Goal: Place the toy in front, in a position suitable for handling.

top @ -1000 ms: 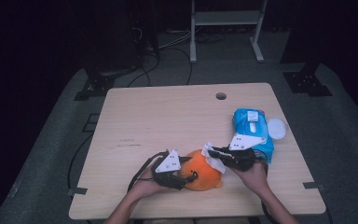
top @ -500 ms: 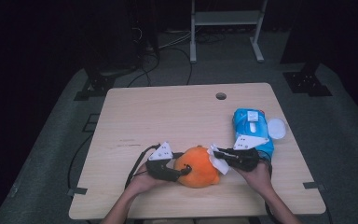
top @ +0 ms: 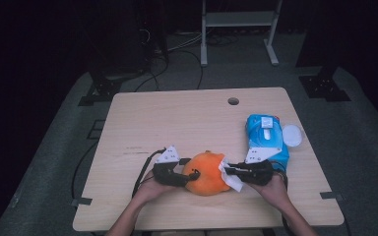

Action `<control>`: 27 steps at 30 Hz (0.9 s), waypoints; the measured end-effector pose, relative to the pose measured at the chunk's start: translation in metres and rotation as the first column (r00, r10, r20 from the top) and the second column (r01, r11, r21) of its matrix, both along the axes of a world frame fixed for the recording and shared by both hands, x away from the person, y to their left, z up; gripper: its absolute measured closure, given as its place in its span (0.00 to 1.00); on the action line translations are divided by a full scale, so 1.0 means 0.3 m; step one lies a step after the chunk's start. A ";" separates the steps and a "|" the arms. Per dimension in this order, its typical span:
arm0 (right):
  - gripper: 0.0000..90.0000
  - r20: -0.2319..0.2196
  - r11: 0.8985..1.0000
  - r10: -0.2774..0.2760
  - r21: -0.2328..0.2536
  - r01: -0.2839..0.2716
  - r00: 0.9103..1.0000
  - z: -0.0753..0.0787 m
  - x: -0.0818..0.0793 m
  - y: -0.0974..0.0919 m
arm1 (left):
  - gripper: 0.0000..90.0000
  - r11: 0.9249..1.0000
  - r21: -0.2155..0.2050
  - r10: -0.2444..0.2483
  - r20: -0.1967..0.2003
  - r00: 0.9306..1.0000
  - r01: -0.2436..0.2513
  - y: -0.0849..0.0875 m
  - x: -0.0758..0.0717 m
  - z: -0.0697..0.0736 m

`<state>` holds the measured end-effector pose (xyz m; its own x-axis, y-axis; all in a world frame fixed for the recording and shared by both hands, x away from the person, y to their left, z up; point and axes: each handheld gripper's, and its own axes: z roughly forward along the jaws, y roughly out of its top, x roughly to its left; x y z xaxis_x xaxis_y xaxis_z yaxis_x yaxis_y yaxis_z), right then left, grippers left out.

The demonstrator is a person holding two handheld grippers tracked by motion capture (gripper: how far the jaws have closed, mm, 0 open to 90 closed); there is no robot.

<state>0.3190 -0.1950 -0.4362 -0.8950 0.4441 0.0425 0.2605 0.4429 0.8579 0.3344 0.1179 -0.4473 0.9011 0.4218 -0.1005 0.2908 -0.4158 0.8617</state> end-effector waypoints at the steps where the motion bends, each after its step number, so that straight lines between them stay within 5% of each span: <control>1: 0.92 -0.002 1.000 0.002 -0.006 -0.002 1.000 -0.002 0.000 -0.003 | 0.39 1.000 0.000 0.001 0.000 1.000 -0.001 0.000 0.000 0.000; 6: 0.92 0.006 0.999 0.040 -0.004 -0.040 0.999 0.012 -0.018 0.009 | 0.39 1.000 0.000 0.016 0.004 1.000 -0.016 -0.009 0.001 0.001; 8: 0.92 0.009 0.996 0.088 0.034 -0.088 0.996 0.028 -0.032 0.034 | 0.39 1.000 -0.007 0.023 0.003 1.000 -0.023 -0.019 0.003 0.001; 12: 0.92 0.076 0.994 0.106 -0.023 -0.104 0.991 0.045 -0.056 0.102 | 0.37 1.000 -0.012 0.029 0.009 1.000 -0.029 -0.033 0.002 0.006; 18: 0.92 0.057 0.998 0.063 -0.001 -0.063 0.996 0.033 -0.028 0.074 | 0.11 0.999 -0.037 0.007 -0.005 1.000 -0.008 -0.023 0.009 0.026; 23: 0.92 0.048 0.999 0.031 0.009 -0.031 0.998 0.032 -0.014 0.051 | 0.28 0.999 -0.032 -0.025 0.003 1.000 0.025 -0.030 0.004 0.024; 27: 0.92 0.093 0.999 0.034 0.012 -0.035 0.995 0.052 -0.034 0.080 | 0.40 0.999 -0.046 -0.017 0.016 1.000 0.018 -0.051 -0.002 0.037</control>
<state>0.3088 -0.1709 -0.4207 -0.9101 0.4128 -0.0358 0.1642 0.4387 0.8835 0.3336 0.1025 -0.4361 0.9100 0.4011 -0.1051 0.2698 -0.3803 0.8846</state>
